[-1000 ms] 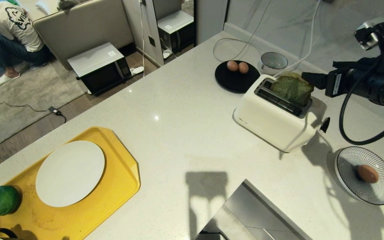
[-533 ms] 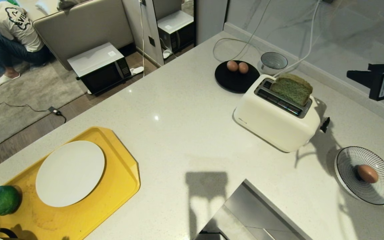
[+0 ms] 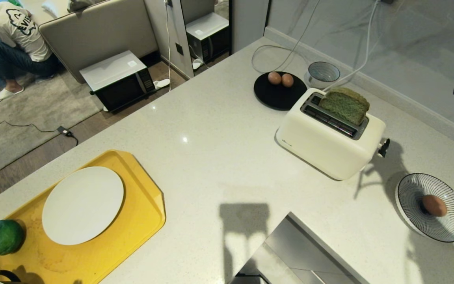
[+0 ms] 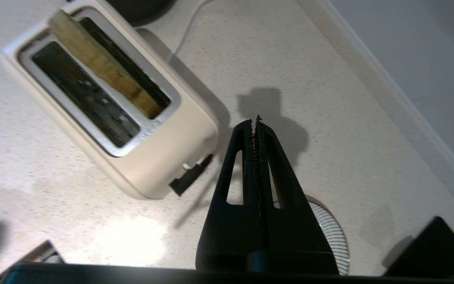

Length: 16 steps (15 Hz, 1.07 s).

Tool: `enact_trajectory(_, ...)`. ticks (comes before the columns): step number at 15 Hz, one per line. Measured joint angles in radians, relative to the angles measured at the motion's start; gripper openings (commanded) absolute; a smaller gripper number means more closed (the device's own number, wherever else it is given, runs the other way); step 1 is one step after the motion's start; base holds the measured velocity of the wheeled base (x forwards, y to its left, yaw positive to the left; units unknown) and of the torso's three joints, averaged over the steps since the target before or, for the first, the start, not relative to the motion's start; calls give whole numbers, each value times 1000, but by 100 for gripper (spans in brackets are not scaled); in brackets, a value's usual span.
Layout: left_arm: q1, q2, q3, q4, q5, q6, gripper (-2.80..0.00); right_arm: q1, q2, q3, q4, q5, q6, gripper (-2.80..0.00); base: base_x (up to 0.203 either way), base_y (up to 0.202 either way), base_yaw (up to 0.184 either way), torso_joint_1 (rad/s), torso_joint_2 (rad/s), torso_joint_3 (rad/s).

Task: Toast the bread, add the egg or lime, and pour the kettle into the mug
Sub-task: Use a bread toaster

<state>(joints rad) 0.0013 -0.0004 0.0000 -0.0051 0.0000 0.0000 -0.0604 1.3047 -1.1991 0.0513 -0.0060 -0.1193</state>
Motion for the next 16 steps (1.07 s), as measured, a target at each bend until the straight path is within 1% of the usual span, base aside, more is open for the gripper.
enact_trajectory(2,0,0,0,0,0,0,-280,-3,-7,5,0,5,52,-280,0,0,0,0,0,0)
enact_trajectory(3,0,0,0,0,0,0,-280,-4,-18,23,-1,13,104,-280,0,0,0,0,0,0)
enact_trajectory(4,0,0,0,0,0,0,-280,-6,-26,44,-4,24,137,-280,0,0,0,0,0,0)
enact_trajectory(5,0,0,0,0,0,0,-280,-18,-33,60,-7,28,145,-280,0,0,0,0,0,0)
enact_trajectory(10,0,0,0,0,0,0,-280,-117,-62,154,-10,41,134,-280,0,0,0,0,0,0)
enact_trajectory(13,0,0,0,0,0,0,-280,-143,-68,219,-33,95,115,-280,0,0,0,0,0,0)
enact_trajectory(14,0,0,0,0,0,0,-280,-147,-71,260,-62,104,109,-280,0,0,0,0,0,0)
enact_trajectory(16,0,0,0,0,0,0,-280,-155,-66,359,-195,119,92,-280,0,0,0,0,0,0)
